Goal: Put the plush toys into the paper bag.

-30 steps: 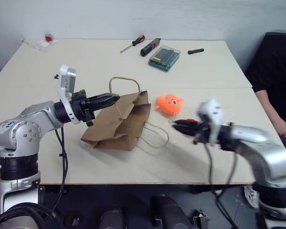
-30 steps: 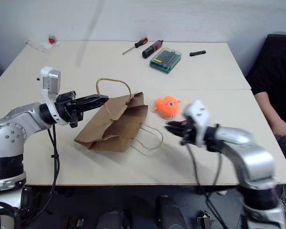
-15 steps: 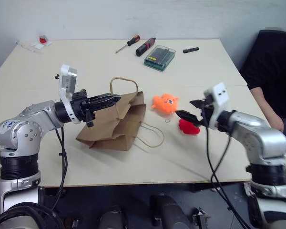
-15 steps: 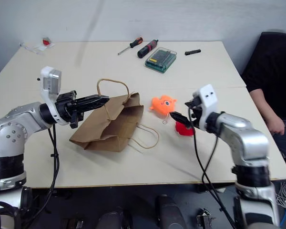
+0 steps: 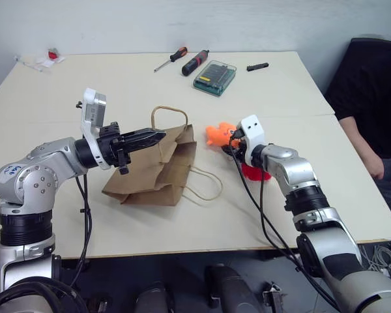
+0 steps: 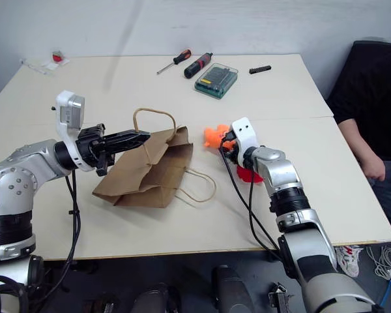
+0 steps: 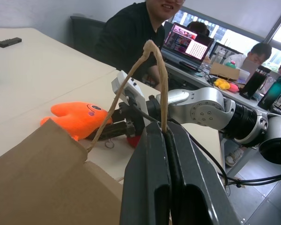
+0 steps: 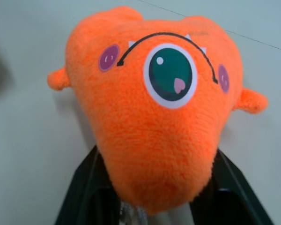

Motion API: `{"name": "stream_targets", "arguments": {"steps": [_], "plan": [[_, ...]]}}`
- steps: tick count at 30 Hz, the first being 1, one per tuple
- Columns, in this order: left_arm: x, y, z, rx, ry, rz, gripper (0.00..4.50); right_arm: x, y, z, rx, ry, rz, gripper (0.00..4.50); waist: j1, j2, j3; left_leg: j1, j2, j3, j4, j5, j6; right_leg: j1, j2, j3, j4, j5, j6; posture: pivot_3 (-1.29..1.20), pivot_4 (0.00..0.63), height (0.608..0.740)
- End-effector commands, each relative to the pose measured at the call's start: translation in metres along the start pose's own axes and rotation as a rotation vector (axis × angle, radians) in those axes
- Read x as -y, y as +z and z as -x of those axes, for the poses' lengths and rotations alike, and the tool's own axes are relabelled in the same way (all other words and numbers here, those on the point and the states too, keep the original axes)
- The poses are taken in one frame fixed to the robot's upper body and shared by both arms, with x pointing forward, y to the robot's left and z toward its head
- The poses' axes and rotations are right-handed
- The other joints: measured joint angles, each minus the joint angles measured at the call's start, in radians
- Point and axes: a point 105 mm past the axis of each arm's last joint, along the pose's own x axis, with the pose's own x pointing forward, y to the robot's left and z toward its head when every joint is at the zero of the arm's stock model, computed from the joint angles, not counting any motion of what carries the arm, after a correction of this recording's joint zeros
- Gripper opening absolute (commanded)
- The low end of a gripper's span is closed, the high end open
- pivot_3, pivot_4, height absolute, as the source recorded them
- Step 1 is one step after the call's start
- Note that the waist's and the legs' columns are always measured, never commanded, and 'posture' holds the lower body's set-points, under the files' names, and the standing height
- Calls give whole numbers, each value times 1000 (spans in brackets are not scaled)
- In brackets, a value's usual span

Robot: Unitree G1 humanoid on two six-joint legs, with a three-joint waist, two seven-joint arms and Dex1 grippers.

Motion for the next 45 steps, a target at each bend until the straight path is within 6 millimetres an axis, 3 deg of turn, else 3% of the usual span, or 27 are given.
{"name": "stream_targets", "arguments": {"steps": [1,4,6,8,11,17,25,31,36,42,45], "plan": [[5,9,3,13,-2,-47,0,3,24,11,88,7,40,475,0,1,1,0,0,0,0,0,0,0,0,0,0,0,0,0,150,740],[5,11,2,13,-5,-49,0,-1,49,37,183,79,114,150,2,5,3,0,0,0,0,0,0,0,0,0,0,0,0,0,150,740],[6,12,2,13,-12,-48,0,-19,61,57,235,204,192,149,6,7,5,-1,0,-1,0,0,0,-1,0,0,-1,0,1,0,150,740],[7,11,1,7,-27,-49,0,-40,63,74,234,330,314,149,7,8,5,-2,0,-1,0,0,0,-1,0,-1,-1,0,1,0,150,740],[9,10,0,-3,-43,-53,0,-64,54,81,188,446,465,149,0,8,5,-1,0,-1,0,0,0,0,0,0,-1,0,1,0,150,740],[15,16,-7,20,-83,-65,0,-106,39,58,132,568,582,149,2,8,6,2,0,0,0,0,-2,0,1,0,1,-1,0,0,150,740],[25,16,-19,24,-142,-72,0,-158,53,27,144,715,608,149,2,8,6,0,0,-1,1,0,-1,0,0,0,1,-1,0,0,150,740],[27,12,-26,23,-169,-72,0,-176,40,9,95,768,541,149,2,8,6,0,0,-1,1,0,-1,0,0,0,1,-1,0,0,150,740],[24,13,-26,29,-164,-77,0,-179,35,4,89,778,475,149,1,8,6,0,0,-1,1,0,-1,0,0,0,1,-1,0,0,150,740],[12,11,-26,20,-140,-91,0,-181,42,26,131,857,420,2240,1,8,6,0,0,-1,1,0,-1,0,0,0,1,-1,0,0,150,740],[11,12,-26,20,-145,-92,0,-171,42,35,130,829,416,3293,2,8,6,0,0,-1,1,0,-1,0,0,-1,1,-1,0,0,150,740]]}}
